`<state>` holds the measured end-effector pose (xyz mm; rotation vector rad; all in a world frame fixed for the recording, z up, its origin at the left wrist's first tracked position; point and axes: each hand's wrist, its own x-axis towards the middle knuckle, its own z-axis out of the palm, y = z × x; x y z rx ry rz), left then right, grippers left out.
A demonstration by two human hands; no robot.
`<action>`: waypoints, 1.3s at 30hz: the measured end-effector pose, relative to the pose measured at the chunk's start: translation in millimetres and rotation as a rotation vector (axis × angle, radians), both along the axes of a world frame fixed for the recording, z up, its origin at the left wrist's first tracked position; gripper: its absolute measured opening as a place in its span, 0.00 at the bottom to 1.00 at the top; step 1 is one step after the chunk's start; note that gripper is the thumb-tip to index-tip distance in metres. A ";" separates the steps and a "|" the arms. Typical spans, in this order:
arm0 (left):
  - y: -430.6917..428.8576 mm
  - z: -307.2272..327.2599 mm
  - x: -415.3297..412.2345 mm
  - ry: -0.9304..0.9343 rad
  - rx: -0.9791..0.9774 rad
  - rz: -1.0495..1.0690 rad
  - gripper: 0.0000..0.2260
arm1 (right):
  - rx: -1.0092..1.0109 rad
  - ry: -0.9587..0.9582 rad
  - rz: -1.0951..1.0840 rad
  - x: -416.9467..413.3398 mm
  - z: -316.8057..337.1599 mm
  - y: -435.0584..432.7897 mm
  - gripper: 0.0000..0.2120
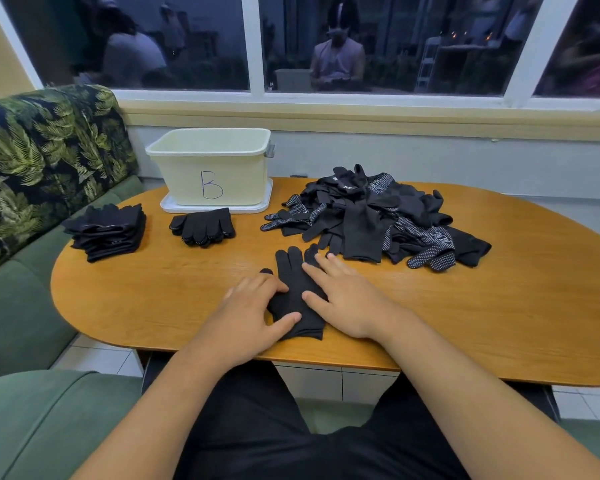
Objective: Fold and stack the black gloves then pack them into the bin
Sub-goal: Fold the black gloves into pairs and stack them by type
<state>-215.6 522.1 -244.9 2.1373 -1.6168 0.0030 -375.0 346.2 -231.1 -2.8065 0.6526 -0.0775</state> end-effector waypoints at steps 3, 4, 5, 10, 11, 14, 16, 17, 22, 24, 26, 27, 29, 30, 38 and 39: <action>-3.5 1.0 4.0 0.075 0.021 0.014 0.23 | -0.002 0.037 -0.023 2.7 2.4 -8.7 0.34; -6.0 2.2 6.8 0.120 0.015 0.024 0.21 | -0.005 0.030 -0.016 2.6 2.7 -9.2 0.33; -9.8 3.8 10.3 0.157 -0.001 0.042 0.20 | -0.013 0.011 -0.010 2.0 2.3 -9.3 0.33; -41.2 12.8 29.1 0.062 0.071 0.163 0.17 | -0.067 -0.080 0.047 0.6 -3.6 -11.0 0.30; -47.8 13.5 30.7 0.041 0.102 0.150 0.18 | -0.068 -0.070 0.055 1.1 -4.7 -12.0 0.30; -64.3 15.7 35.1 0.007 0.138 0.128 0.19 | -0.065 -0.036 0.069 3.2 -6.4 -13.8 0.30; -71.7 16.8 39.2 0.016 0.147 0.130 0.20 | -0.063 -0.024 0.073 3.2 -6.8 -14.4 0.30; -74.4 16.8 41.4 0.016 0.161 0.121 0.21 | -0.060 -0.022 0.073 2.9 -6.8 -14.4 0.30; -78.0 17.0 43.0 -0.008 0.282 0.049 0.23 | -0.056 -0.020 0.073 2.5 -6.7 -12.7 0.30; -75.8 15.9 42.8 0.010 0.275 0.043 0.23 | -0.051 -0.028 0.072 2.2 -6.7 -11.9 0.30; -70.0 13.8 43.5 0.047 0.168 0.057 0.22 | -0.047 -0.095 0.068 0.0 -6.0 -9.6 0.28; -65.4 13.7 42.8 0.075 0.084 0.076 0.21 | -0.041 -0.158 0.064 -2.6 -5.1 -8.0 0.27; -50.2 13.4 37.6 0.140 -0.082 0.118 0.18 | -0.025 -0.291 0.082 -10.6 -2.1 -2.8 0.21; -39.8 13.1 33.9 0.164 -0.142 0.120 0.16 | -0.008 -0.342 0.107 -15.2 -0.8 0.5 0.18; 29.8 13.8 9.2 0.289 -0.043 -0.144 0.20 | 0.047 -0.365 0.232 -36.3 -1.9 18.3 0.10; 29.3 13.7 8.8 0.239 -0.028 -0.145 0.21 | 0.042 -0.360 0.234 -35.7 -1.8 18.6 0.10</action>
